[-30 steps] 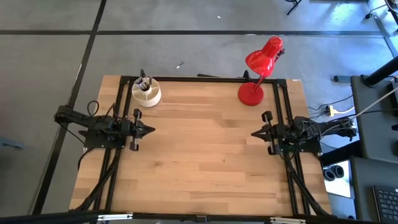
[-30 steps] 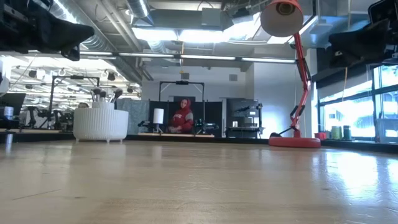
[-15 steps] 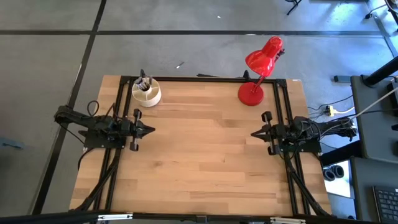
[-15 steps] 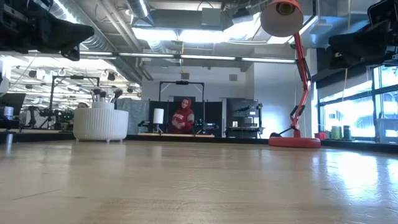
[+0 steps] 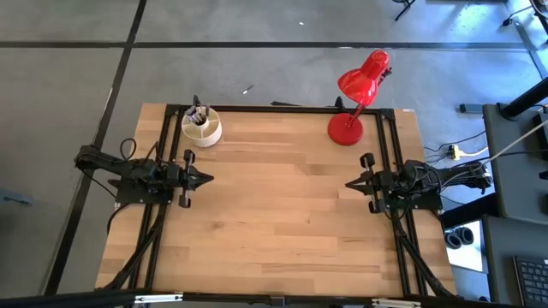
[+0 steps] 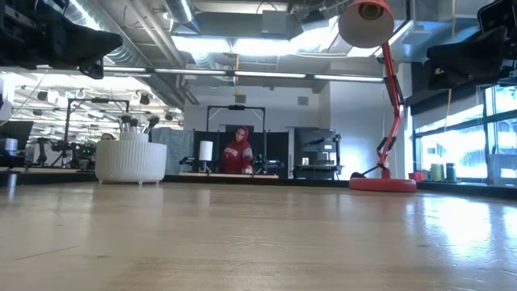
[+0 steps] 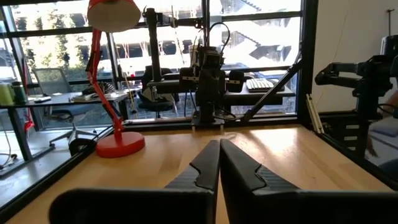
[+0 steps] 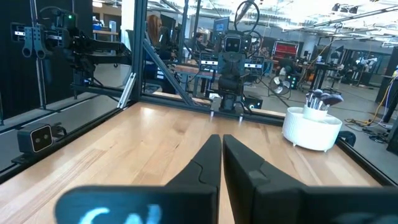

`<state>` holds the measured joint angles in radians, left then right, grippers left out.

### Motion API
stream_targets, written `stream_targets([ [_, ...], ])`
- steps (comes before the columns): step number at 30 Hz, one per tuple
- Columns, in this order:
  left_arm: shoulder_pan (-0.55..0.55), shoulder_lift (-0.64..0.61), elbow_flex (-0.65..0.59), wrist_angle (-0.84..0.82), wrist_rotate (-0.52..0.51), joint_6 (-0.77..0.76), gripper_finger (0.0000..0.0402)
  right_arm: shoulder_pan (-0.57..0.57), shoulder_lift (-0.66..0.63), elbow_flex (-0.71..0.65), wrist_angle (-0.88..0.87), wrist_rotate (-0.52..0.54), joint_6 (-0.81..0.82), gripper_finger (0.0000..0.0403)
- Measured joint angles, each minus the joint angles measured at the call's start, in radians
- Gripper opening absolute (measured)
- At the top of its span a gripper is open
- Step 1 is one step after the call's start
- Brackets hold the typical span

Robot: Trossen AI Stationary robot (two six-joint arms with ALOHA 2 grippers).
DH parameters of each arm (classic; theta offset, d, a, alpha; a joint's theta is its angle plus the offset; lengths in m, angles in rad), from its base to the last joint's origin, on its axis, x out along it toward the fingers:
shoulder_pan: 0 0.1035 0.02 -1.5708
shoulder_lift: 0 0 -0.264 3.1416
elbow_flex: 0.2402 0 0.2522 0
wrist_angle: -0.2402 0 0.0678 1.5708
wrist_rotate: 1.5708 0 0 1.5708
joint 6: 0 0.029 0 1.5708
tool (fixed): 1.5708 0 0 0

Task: Put items in baskets/containers
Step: Return to Home Position

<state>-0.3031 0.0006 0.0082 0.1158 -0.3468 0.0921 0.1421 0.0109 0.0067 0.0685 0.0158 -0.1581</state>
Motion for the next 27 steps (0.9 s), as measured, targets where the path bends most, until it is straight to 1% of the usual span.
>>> stream_targets([
  [10,0.000,0.000,0.000,0.000,0.000,0.000,0.0004,0.000,0.000,0.000,0.000,0.000,0.000,0.0019],
  [21,0.000,0.000,0.000,0.000,0.000,0.000,0.0010,0.000,0.000,0.000,0.000,0.000,0.000,0.0019],
  [27,0.000,0.000,0.000,0.000,0.000,0.000,0.0007,0.000,0.000,0.000,0.000,0.000,0.000,0.0019],
])
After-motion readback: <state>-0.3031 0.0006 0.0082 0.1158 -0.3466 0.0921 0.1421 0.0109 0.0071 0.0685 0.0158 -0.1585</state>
